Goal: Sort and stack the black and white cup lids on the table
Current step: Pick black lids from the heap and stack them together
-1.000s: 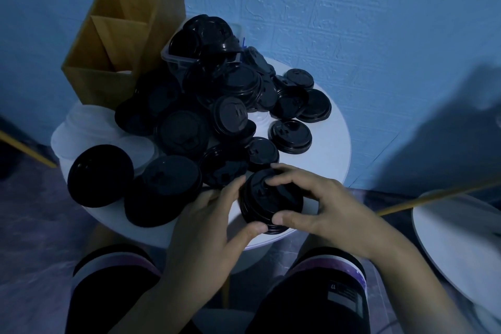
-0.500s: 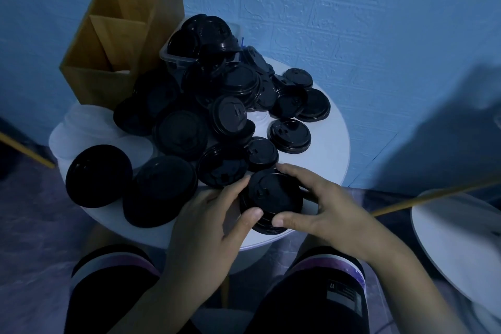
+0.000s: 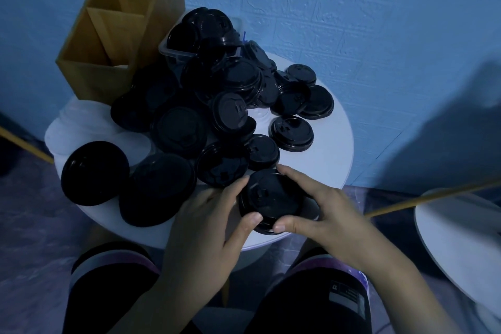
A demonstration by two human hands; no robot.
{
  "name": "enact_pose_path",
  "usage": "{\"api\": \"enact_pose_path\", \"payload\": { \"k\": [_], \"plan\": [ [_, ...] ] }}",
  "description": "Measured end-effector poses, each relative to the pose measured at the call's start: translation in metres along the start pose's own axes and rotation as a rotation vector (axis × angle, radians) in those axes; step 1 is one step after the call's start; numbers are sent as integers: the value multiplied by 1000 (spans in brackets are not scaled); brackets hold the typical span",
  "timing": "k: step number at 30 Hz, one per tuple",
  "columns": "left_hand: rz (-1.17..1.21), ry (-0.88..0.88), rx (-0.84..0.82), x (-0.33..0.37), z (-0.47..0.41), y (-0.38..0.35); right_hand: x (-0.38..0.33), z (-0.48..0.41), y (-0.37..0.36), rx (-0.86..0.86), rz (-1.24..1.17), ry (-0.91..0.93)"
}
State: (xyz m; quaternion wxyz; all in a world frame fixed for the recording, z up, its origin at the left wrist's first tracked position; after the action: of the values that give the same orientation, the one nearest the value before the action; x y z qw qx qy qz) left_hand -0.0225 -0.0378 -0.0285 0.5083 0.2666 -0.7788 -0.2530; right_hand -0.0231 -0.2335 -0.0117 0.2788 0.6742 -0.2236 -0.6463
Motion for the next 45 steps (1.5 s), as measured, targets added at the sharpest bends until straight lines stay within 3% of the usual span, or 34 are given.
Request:
{"api": "enact_pose_path", "payload": {
  "k": [12,17,21,23,26,31,36,42,45],
  "plan": [
    [-39,-17,-32,5,-3,-2,6,2,-2,-6,-114,-8],
    [-95,-28,-23,7,-1,-3,15,-6,-1,43,51,18],
    [-106,-21,-53,6,-1,-4,10,-12,3,-42,-155,43],
    [-106,-13,-57,7,-1,-4,9,-23,19,67,-200,52],
    [-123,-8,-29,8,-3,-1,17,-48,49,417,20,67],
    [-114,4,-33,6,-3,-1,30,-88,35,323,397,52],
    [-90,18,-56,4,0,-1,25,-66,40,380,295,4],
    [-91,22,-34,4,0,1,33,-54,42,242,162,-68],
    [-92,23,-16,5,0,2,33,-52,50,300,-30,-80]
  ]
}}
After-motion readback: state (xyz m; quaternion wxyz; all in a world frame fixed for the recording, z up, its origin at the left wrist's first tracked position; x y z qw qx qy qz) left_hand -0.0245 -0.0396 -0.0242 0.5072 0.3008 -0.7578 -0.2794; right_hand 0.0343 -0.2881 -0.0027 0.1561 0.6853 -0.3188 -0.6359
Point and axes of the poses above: each hand's wrist, its own z-axis away from the middle knuckle, its own y-axis out of the back of the hand, x = y × z, the point moved 8 cm from there along -z, towards the middle knuckle, and after that the axes turned 8 degrees about x, right-handed, at the moved point
